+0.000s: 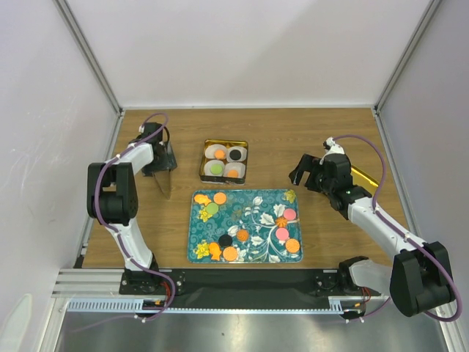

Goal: Pack the cookies

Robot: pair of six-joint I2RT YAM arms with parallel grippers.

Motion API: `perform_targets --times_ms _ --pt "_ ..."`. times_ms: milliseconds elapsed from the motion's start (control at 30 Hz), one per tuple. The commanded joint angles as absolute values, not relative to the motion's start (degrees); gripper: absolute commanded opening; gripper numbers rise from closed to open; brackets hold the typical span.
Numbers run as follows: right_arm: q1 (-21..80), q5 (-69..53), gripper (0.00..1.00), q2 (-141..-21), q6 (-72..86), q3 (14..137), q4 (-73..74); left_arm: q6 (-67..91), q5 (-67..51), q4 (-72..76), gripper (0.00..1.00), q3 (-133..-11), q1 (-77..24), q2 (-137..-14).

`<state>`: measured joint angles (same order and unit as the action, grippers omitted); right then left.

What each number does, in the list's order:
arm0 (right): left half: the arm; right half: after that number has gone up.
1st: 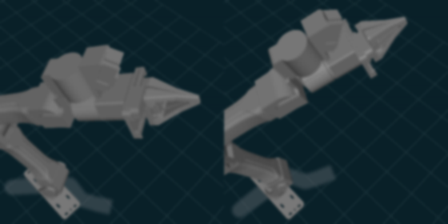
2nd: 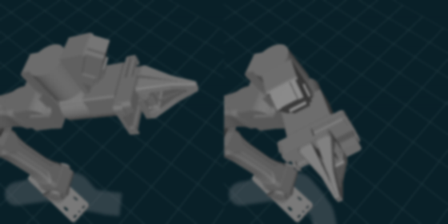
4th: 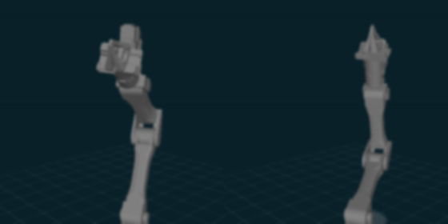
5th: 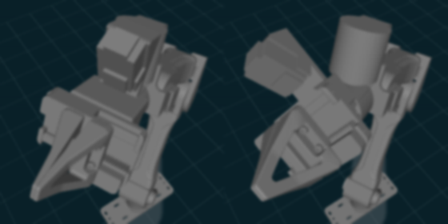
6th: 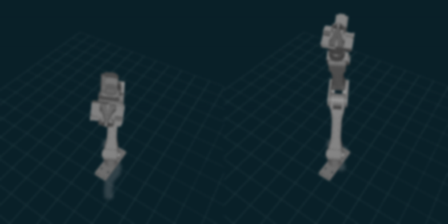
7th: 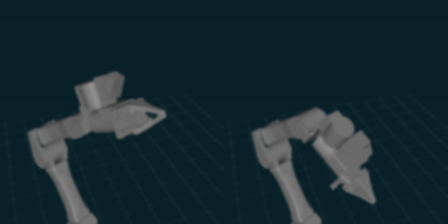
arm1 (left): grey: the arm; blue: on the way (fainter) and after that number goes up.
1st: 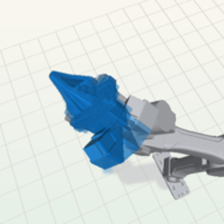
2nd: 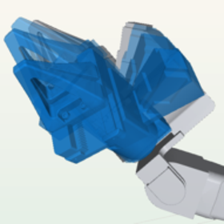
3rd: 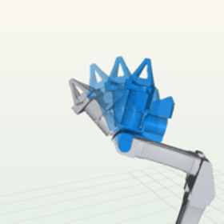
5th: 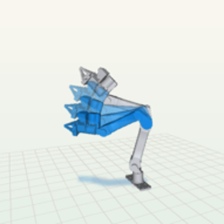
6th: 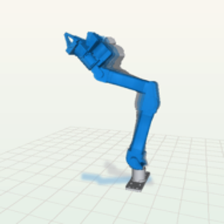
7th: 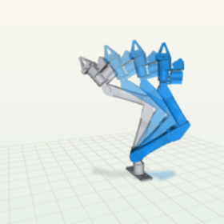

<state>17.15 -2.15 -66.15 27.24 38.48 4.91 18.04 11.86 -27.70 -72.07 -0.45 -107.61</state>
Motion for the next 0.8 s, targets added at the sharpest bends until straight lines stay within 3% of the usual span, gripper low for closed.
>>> perform_targets --times_ms 0,167,433,767 --pt "17.4 -0.5 0.99 -65.7 25.8 38.8 4.4 18.7 12.2 -26.5 0.82 -72.0 -0.2 -106.6" --pt "17.3 -0.1 1.0 -64.5 25.2 38.7 4.9 19.8 13.8 -28.4 0.83 -72.9 -0.2 -104.8" --pt "17.3 1.8 1.0 -64.1 25.0 38.4 5.1 20.2 12.8 -30.8 0.83 -72.6 -1.0 -89.9" --pt "16.6 7.4 1.0 -66.3 24.9 41.0 8.7 17.1 4.9 -30.8 0.83 -64.9 -14.4 -69.4"
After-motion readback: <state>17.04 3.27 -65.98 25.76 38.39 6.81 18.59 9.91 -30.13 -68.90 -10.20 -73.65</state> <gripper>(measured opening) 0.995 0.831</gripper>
